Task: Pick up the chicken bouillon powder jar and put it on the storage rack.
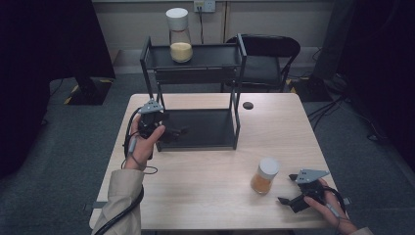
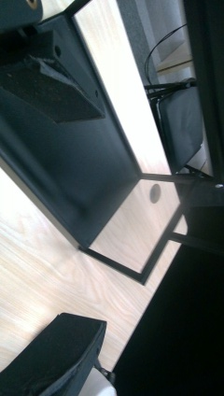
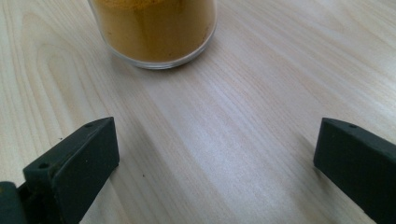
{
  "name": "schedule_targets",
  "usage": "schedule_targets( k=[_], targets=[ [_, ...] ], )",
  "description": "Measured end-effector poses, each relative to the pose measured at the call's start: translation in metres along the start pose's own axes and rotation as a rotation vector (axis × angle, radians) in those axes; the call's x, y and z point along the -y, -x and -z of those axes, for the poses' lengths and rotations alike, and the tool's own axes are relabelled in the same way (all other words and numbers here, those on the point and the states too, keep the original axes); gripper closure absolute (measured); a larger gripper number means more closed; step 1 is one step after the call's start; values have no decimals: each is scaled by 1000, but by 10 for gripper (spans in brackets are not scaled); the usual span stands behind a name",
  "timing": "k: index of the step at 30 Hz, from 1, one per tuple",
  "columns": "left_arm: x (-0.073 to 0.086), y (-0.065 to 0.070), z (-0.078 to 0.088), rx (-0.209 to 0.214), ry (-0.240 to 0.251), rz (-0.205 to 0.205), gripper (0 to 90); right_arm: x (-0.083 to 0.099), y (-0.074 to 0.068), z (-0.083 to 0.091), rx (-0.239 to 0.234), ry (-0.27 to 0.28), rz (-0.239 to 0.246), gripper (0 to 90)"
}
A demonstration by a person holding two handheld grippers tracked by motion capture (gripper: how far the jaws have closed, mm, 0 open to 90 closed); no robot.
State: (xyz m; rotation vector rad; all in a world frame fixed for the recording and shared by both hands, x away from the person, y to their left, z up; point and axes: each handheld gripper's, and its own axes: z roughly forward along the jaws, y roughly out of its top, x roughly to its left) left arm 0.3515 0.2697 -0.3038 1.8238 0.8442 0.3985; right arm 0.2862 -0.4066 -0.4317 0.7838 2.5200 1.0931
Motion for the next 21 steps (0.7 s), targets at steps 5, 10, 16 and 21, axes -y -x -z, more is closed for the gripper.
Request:
schedule_targets(
  k=[5,10,16,21],
  targets=[
    [16,-2,-4,7,-12,1,13,0,0,0,0,0,0,0],
    [33,-5,-8,14,-11,15,13,0,0,0,0,0,0,0],
    [49,-6,-13,10,-32,25,13,0,0,0,0,0,0,0],
    [61,-4,-18,2,-68,18,13,0,0,0,0,0,0,0]
  ],
)
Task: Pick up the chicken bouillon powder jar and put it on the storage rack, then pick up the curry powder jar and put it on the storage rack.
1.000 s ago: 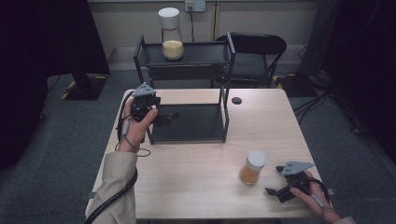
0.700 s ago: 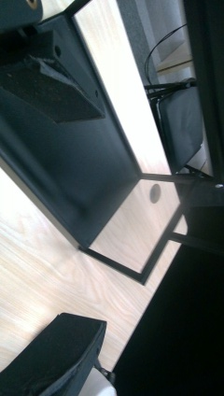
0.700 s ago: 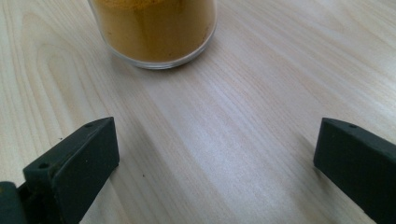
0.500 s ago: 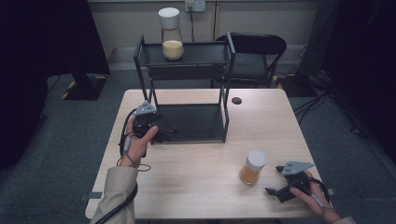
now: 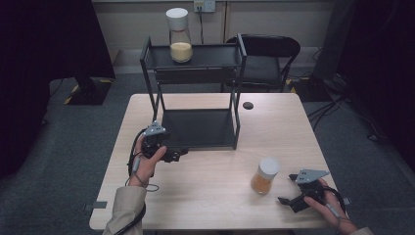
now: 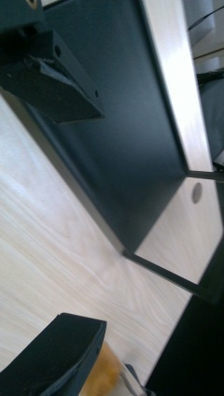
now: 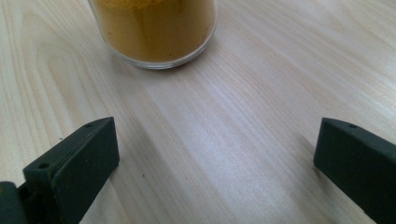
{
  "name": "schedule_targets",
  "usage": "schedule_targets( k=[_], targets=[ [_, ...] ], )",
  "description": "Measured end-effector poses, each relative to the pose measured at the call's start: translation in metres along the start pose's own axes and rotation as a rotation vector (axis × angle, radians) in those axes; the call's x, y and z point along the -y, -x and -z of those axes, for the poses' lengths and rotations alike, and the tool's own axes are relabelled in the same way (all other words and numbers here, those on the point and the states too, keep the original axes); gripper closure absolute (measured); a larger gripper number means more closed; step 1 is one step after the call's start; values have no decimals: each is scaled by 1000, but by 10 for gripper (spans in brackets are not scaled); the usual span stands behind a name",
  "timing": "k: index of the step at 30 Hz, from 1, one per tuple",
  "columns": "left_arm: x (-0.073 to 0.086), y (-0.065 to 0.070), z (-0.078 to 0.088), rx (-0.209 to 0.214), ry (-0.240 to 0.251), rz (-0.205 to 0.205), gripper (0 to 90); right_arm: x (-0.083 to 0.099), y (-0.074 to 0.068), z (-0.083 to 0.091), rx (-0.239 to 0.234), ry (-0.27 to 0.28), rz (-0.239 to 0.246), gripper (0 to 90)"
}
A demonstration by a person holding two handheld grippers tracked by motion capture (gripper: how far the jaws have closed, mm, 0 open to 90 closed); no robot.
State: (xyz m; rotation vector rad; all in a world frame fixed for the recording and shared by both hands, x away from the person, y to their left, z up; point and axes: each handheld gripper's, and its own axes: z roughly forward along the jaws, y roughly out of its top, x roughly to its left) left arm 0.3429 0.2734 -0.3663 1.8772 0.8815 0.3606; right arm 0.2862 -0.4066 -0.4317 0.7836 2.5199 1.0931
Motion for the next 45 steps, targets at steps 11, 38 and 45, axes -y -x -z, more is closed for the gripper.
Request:
schedule_targets(
  k=[11,38,45],
  targets=[
    [27,2,-8,-16,-77,-8,13,0,0,0,1,0,-1,0],
    [59,26,-31,-91,-253,-128,1,0,0,0,1,-1,-2,0],
    [59,25,-31,-90,-253,-129,1,-1,-1,0,4,-2,-7,0]
  ],
)
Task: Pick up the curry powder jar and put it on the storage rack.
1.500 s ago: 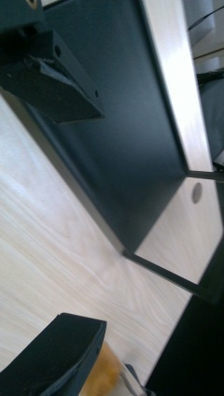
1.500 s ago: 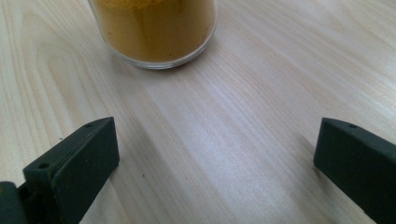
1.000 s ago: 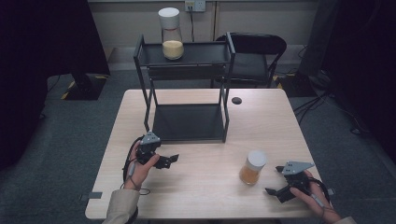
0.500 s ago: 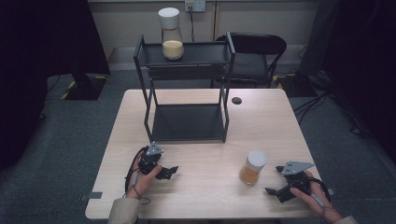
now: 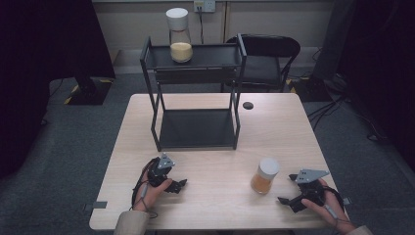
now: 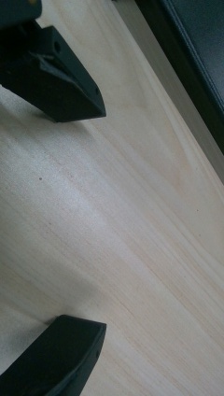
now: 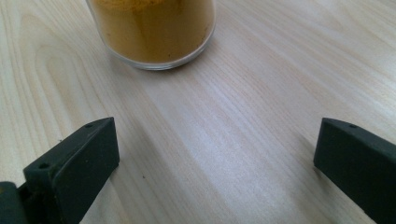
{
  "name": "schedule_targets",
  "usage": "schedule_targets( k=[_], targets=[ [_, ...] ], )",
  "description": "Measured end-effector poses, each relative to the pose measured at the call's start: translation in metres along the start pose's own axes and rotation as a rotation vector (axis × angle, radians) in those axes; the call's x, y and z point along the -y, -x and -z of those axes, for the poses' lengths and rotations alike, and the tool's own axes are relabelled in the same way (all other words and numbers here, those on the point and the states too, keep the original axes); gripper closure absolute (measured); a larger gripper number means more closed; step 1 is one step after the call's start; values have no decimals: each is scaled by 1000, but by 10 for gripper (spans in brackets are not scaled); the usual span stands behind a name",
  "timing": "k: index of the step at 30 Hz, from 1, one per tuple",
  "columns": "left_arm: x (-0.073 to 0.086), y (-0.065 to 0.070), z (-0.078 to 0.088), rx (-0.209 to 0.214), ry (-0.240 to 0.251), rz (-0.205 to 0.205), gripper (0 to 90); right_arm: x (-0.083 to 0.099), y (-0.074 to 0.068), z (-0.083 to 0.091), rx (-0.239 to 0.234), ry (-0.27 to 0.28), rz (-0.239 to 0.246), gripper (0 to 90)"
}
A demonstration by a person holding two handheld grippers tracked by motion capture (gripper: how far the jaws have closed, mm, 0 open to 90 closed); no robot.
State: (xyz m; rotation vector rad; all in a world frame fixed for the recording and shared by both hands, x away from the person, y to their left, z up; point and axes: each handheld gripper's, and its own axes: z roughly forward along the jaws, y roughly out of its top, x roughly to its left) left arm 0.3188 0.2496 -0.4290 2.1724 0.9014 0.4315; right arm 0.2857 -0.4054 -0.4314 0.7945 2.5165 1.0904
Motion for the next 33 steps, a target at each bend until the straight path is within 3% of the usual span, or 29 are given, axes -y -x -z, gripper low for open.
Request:
schedule_targets(
  k=[10,17,26,30,33],
  targets=[
    [0,0,0,-1,1,-2,1,-7,2,4,-10,5,8,13],
    [0,0,0,-1,1,-2,1,-17,5,3,-75,35,6,14],
    [0,0,0,-1,1,-2,1,-37,-1,-2,-95,113,-4,29],
    [0,0,0,-1,0,-2,0,-42,1,-5,-96,165,-28,77],
    [0,0,0,-1,1,-2,1,-49,2,-11,-116,193,-16,133]
  ],
)
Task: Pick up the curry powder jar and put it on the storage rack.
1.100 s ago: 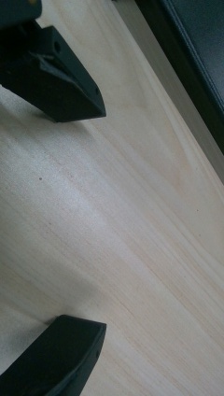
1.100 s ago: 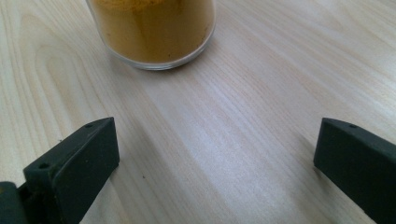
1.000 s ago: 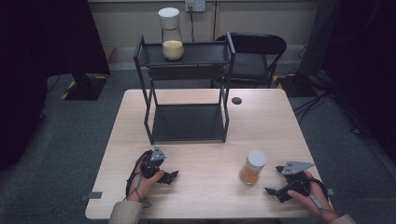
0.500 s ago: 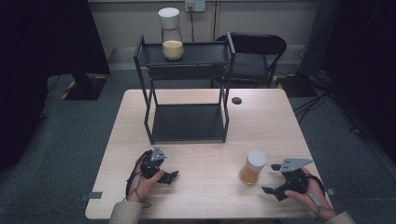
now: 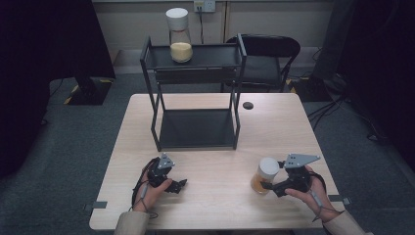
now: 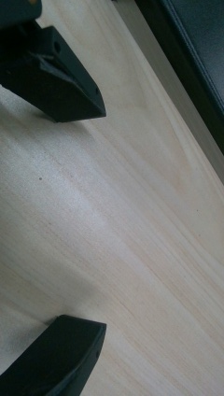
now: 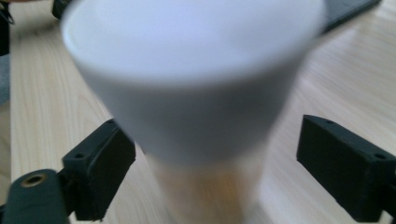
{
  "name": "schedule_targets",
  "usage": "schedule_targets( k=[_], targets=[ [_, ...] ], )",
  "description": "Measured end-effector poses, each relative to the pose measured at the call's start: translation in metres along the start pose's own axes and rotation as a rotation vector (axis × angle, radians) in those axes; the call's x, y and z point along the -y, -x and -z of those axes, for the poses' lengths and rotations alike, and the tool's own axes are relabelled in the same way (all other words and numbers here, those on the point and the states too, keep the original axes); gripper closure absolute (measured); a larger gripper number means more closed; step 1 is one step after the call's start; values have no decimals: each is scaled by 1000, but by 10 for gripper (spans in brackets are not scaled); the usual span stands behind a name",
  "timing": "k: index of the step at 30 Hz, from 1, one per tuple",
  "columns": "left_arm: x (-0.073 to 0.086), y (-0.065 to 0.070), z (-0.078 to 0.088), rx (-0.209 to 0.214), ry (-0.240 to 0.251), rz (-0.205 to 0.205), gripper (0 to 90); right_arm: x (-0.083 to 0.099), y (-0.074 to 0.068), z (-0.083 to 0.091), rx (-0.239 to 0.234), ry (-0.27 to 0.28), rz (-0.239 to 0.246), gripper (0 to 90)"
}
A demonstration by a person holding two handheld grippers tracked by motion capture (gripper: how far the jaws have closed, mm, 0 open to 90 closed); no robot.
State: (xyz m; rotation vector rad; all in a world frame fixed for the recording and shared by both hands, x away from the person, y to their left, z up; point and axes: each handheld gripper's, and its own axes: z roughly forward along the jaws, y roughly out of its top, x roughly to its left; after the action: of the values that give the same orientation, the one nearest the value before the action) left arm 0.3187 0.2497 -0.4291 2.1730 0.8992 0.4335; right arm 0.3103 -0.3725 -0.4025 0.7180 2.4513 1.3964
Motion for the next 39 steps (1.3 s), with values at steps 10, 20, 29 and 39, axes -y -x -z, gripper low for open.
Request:
schedule_targets(
  k=[10,20,29,39],
  targets=[
    [0,0,0,0,0,0,0,-8,-7,-19,1,24,23,342],
    [0,0,0,0,0,0,1,-28,-6,-30,-17,-3,18,349],
    [0,0,0,0,1,0,1,-58,-2,-43,-49,-19,23,353],
    [0,0,0,0,0,-1,1,-91,0,-60,-74,-37,34,356]
  ],
)
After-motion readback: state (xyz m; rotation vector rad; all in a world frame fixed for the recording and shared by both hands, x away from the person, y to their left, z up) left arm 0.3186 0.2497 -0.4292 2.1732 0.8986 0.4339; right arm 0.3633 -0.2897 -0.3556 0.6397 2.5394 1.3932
